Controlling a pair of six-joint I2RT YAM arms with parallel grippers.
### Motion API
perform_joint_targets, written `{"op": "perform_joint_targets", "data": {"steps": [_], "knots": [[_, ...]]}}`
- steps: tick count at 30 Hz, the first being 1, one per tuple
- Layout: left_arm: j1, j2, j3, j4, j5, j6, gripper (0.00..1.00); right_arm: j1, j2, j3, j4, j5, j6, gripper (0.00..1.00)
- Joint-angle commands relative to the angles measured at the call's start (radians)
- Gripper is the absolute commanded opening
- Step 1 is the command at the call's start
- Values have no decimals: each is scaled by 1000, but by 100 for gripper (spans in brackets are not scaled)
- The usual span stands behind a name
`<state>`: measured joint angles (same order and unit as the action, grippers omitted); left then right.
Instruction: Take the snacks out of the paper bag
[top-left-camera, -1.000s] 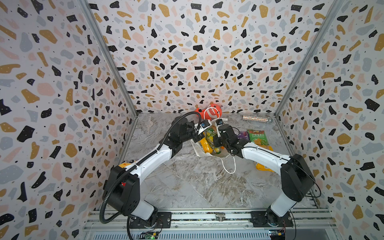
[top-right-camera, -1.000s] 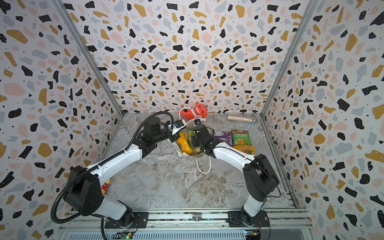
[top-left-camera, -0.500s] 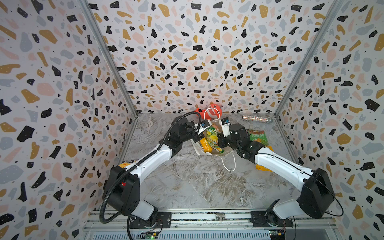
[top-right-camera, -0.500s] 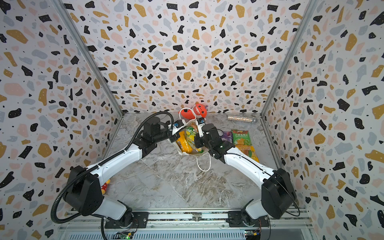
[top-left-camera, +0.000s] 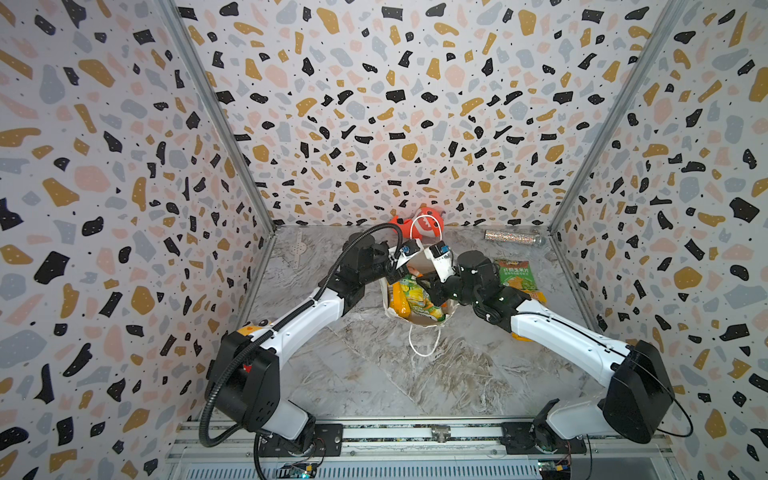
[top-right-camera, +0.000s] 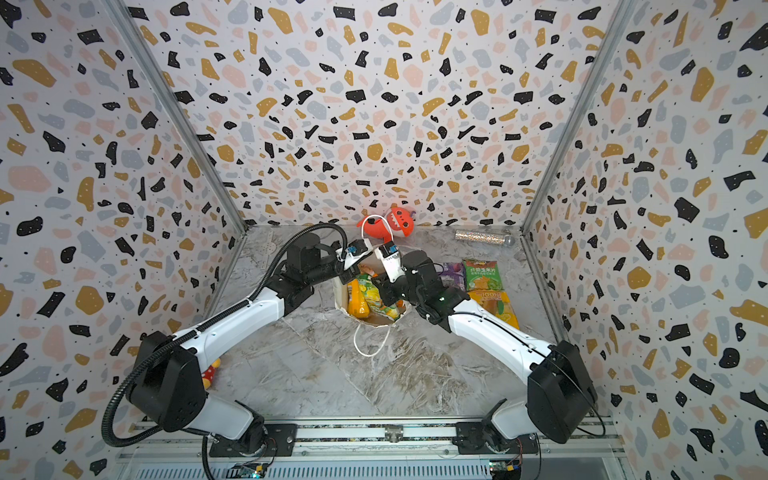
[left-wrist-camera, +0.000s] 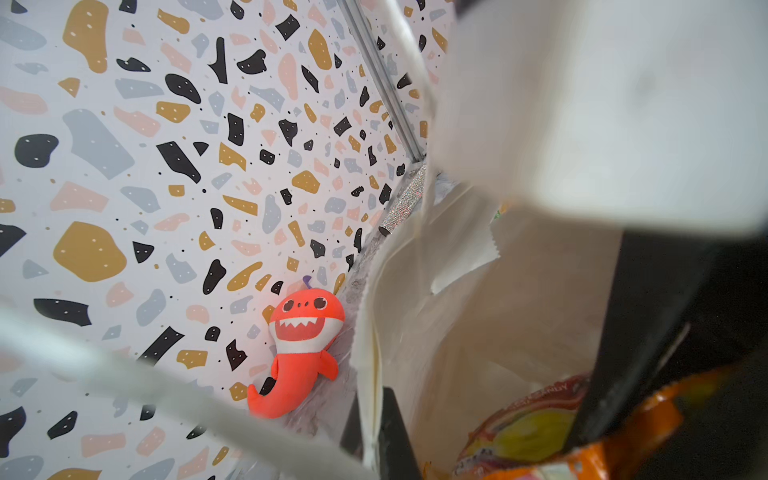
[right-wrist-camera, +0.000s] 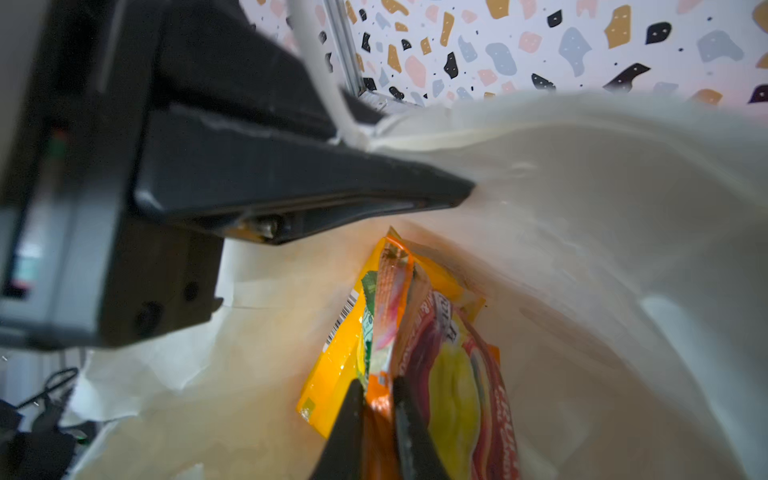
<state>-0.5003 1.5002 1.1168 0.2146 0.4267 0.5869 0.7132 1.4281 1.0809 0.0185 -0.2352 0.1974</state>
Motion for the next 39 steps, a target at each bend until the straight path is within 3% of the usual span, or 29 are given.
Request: {"op": "perform_joint_targets", "data": {"steps": [1,8,10,12,15,17,22,26,29,33,39], "knots": [[-8,-28,-1,58,23,-4,0,6,-15,5,63,-58,-16,5],[-8,-27,0,58,26,-3,0,6,-12,22,27,-6,-12,0],[-7,-26,-1,58,25,-3,0,6,-17,22,21,-4,-12,15],[-7,-26,-1,60,24,-2,0,6,-15,34,10,-11,-15,17],[-7,-24,1,59,27,-4,0,6,-1,46,1,-8,-12,14],[-7,-27,0,57,27,-4,0,6,16,60,-17,12,-6,0],[-8,-34,-5,60,23,-3,0,5,38,83,-59,77,-3,0],[-8,-30,-5,60,23,-3,0,6,29,82,-60,59,-16,0],[-7,-29,-3,60,23,-2,0,7,13,85,-60,58,-12,19],[-8,-31,-4,61,20,-1,0,6,32,128,-120,61,-21,25],[-7,-27,0,60,23,-3,0,6,59,159,-157,131,-39,26]]}}
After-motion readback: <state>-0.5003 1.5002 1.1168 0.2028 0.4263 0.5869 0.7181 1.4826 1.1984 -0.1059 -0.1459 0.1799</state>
